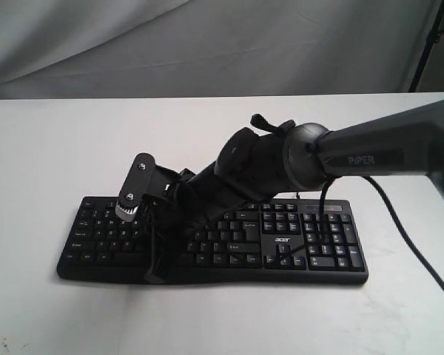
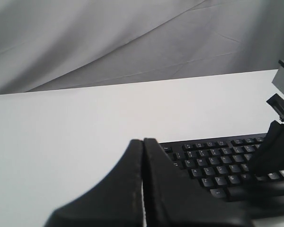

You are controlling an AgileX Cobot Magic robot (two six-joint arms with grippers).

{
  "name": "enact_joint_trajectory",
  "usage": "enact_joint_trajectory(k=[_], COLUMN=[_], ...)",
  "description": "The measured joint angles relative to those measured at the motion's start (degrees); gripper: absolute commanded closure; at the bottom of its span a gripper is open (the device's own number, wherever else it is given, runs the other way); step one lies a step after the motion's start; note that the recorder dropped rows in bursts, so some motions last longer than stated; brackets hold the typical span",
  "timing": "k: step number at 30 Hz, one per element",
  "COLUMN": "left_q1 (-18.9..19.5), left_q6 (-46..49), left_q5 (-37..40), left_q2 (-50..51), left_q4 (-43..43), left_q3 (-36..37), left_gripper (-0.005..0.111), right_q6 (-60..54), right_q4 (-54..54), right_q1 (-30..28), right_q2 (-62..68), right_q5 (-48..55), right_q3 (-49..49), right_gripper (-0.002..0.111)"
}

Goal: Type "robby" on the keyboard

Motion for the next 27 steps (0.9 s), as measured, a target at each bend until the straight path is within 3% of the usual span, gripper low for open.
enact_joint_trajectory(k=[27], left_q1=[0.0], left_q6=[0.0], left_q5=[0.0], left_q2=[0.0], left_q4=[0.0], left_q3=[0.0], left_gripper=[0.107], right_q6=[0.1], right_q4=[0.0], right_q1=[0.3], right_q2=[1.4], right_q5=[-2.7], right_q3=[0.0], right_gripper=[0.108])
